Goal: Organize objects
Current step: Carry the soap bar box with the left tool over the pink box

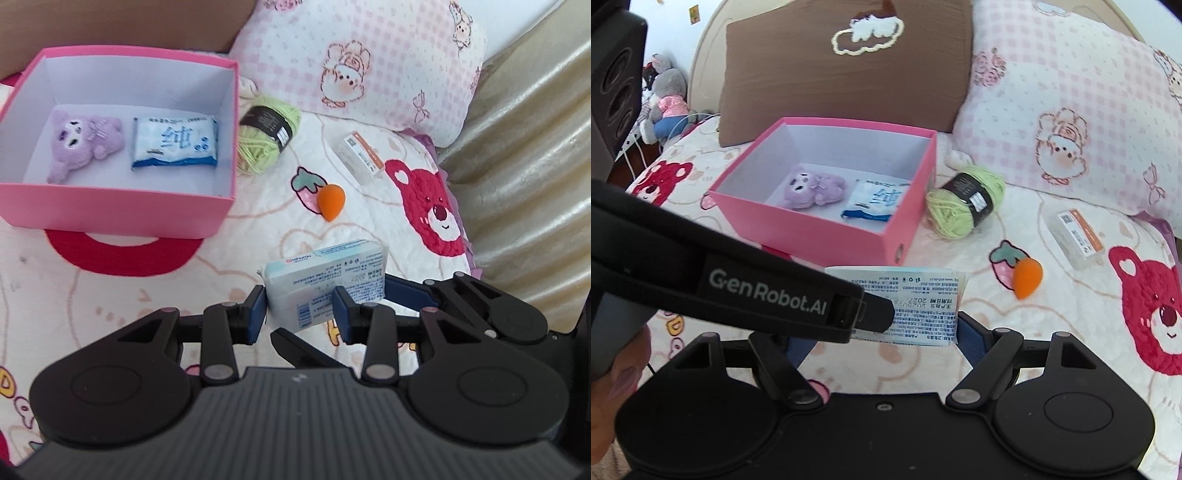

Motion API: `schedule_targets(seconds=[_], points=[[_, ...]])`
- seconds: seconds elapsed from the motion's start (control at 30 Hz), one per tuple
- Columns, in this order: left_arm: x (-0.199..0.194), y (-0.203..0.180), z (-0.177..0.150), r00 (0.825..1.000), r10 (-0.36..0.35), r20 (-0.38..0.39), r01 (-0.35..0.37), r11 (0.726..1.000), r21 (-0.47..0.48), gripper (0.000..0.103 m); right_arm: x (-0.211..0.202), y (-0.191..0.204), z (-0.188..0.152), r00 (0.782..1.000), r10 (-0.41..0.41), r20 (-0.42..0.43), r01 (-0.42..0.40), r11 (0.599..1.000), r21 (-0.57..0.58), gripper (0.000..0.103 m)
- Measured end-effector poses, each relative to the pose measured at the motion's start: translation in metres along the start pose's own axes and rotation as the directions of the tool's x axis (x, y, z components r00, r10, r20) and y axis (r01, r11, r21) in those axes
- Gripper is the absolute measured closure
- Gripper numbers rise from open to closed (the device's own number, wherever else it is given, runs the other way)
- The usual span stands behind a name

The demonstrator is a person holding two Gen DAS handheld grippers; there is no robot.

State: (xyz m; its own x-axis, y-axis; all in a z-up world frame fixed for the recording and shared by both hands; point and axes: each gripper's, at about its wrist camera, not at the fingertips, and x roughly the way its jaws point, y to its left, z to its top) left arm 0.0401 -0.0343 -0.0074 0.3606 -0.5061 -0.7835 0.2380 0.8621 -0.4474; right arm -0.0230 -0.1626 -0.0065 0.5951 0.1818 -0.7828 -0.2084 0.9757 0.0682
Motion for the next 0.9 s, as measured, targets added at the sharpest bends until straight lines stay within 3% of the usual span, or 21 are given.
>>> schedule_targets(seconds=[0.47,0.9], points=[[-0.057,0.035,-0.001,0.998,0.009,0.064,-0.009,1.0,-0.007,0.067,-0.008,0.052,0.023,0.999,0.032,0.009,-0.031,0.997,-0.067,0.021],[-0.07,0.082,0.014,0.996,0.001,0.091,0.003,0.999,-0.035,0.067,0.012,0.082,0.046,0.998,0.054,0.021,-0.051,0.993,-0.108,0.022]])
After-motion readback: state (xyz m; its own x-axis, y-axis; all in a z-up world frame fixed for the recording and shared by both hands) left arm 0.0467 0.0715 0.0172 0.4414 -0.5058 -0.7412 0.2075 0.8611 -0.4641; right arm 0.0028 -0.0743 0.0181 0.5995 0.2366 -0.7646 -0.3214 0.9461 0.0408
